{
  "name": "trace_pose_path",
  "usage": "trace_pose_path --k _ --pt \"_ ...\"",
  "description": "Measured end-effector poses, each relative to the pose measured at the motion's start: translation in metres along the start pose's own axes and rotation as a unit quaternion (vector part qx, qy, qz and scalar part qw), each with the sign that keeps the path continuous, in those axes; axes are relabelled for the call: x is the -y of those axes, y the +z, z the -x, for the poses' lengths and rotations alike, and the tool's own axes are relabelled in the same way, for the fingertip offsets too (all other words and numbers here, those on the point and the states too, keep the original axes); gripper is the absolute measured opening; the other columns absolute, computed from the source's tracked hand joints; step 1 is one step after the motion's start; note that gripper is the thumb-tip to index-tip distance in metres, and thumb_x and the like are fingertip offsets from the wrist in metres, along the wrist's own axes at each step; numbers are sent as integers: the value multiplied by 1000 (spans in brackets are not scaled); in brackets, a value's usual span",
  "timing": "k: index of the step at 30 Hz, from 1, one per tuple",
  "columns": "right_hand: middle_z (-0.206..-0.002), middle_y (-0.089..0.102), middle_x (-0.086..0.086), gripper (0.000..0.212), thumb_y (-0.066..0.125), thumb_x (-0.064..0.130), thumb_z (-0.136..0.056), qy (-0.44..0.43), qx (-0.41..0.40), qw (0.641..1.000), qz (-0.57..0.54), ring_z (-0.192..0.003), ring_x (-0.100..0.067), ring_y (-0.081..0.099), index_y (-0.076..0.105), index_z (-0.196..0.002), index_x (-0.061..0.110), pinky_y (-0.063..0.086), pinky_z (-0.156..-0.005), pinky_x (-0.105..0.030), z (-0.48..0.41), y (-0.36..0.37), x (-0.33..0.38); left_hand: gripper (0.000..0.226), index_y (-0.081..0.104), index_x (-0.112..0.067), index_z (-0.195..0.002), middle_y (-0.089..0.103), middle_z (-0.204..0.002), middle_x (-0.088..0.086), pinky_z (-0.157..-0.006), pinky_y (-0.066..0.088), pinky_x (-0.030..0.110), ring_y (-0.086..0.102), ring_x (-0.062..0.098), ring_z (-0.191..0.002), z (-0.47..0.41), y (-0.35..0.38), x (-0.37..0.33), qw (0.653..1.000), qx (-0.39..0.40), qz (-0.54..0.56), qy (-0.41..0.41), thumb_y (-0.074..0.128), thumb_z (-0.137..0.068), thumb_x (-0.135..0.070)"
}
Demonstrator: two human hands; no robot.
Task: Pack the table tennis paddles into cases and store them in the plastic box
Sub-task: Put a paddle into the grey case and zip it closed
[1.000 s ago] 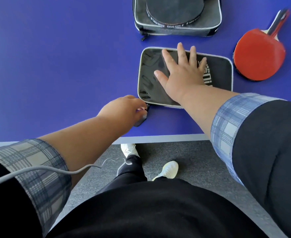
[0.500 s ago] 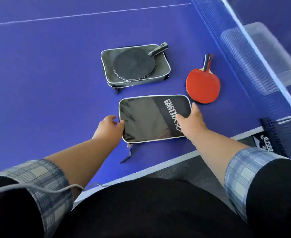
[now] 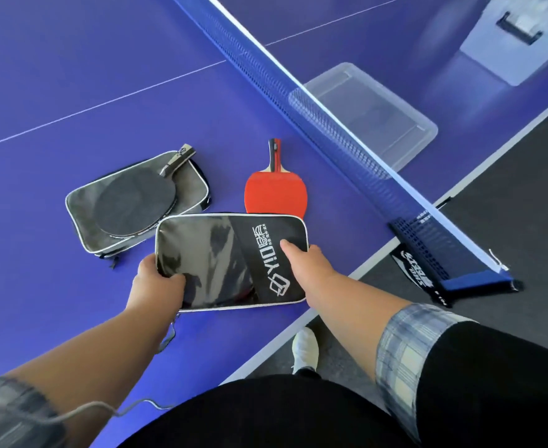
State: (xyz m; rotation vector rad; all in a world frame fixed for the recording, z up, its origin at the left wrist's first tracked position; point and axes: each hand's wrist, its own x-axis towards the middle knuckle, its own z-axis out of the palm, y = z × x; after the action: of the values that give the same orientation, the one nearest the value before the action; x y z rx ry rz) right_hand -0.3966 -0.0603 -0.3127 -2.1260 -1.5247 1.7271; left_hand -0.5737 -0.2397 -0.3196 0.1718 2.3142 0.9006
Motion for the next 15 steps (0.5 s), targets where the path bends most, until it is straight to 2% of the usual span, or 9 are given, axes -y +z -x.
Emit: trace_pose_path --k 3,4,6,7,9,11,13,15 --pt "-116 61 -4 67 66 61 -79 10 -31 997 -68 -100 -27 64 49 -128 19 58 -86 -44 -20 -34 3 47 49 -39 -113 65 -95 1 -55 48 33 63 36 -85 -11 32 -61 998 2 -37 44 44 -68 -28" --pt "-110 61 -2 62 68 58 -80 13 -40 995 -85 -93 -22 64 48 -126 21 58 -75 -38 -27 -46 3 51 48 -40 -118 64 -96 -1 -58 48 33 61 37 -89 -15 45 -82 997 0 -54 61 45 -68 -28" --pt "-96 58 3 54 71 53 -82 29 -54 991 -118 -79 -13 60 44 -119 25 49 -56 -28 -39 -69 3 49 49 -39 -119 62 -96 -4 -66 46 35 58 35 -95 -25 71 -124 990 -2 -88 109 47 -72 -27" --pt "-95 58 3 54 72 52 -82 49 -54 988 -133 -80 -14 60 43 -118 25 49 -58 -29 -45 -78 3 48 49 -38 -120 62 -96 -5 -71 47 36 58 33 -97 -32 84 -143 986 2 -103 132 49 -74 -26" --pt "-109 64 -6 58 73 50 -81 93 -35 982 -160 -96 -27 66 46 -122 19 57 -80 -41 -58 -92 1 50 50 -38 -125 61 -105 -3 -81 50 40 57 32 -101 -47 110 -176 977 21 -133 162 51 -76 -26" --pt "-125 65 -16 60 72 43 -84 104 -6 979 -176 -112 -38 64 54 -129 8 54 -97 -51 -72 -102 0 55 49 -40 -131 55 -119 4 -86 48 41 55 35 -107 -63 136 -199 969 33 -167 177 53 -77 -27" --pt "-128 64 -16 62 75 41 -82 123 6 976 -181 -113 -38 64 56 -130 8 54 -98 -51 -85 -110 -3 60 46 -41 -136 49 -124 9 -81 43 40 52 38 -110 -74 160 -218 958 34 -210 192 55 -78 -28" --pt "-122 64 -6 60 78 43 -77 164 16 965 -204 -100 -28 66 54 -127 20 57 -91 -44 -91 -115 -3 64 43 -40 -138 49 -123 9 -79 44 42 51 39 -109 -82 181 -231 942 49 -253 212 58 -77 -28"
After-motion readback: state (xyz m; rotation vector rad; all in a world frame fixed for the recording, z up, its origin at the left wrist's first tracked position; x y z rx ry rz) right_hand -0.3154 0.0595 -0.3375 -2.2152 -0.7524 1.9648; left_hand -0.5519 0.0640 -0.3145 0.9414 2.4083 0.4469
